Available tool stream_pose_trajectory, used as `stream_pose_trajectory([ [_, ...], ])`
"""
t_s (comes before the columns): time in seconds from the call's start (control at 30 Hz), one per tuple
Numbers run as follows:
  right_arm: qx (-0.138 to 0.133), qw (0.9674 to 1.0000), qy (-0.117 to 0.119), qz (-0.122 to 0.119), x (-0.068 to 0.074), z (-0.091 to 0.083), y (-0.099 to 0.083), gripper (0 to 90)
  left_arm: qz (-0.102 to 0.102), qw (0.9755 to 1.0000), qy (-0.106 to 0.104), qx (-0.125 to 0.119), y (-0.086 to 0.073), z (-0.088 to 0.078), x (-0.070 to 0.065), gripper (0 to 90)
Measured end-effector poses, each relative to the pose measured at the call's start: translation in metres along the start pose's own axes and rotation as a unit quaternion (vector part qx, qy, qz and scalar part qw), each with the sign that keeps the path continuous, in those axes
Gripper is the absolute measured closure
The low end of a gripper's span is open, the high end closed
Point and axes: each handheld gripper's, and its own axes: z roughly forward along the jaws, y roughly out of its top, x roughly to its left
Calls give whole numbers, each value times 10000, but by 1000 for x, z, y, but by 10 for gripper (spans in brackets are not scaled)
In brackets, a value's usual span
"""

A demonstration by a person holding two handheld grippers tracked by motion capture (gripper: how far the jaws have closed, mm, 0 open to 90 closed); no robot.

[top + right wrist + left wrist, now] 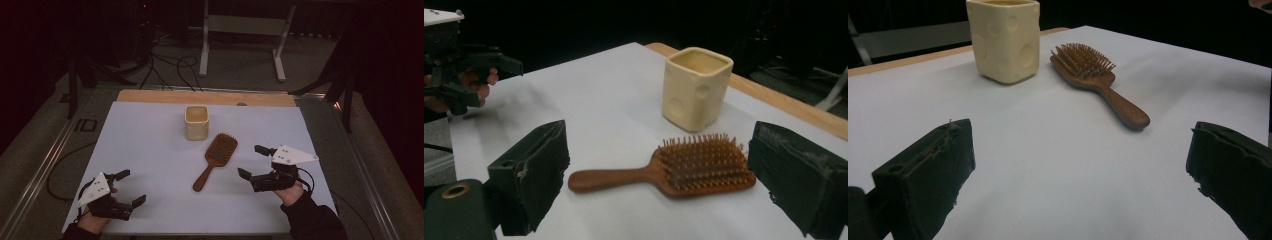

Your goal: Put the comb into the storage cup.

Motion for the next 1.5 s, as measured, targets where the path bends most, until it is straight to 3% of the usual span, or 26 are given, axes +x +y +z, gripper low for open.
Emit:
stream_pose_trajectory([
  [0.6,146,9990,416,-95,7,51,26,96,5,10000,-13,-16,0,0,0,1],
  [1.5,651,9926,1019,-52,23,123,23,117,6,10000,-56,-32,0,0,-1,1],
])
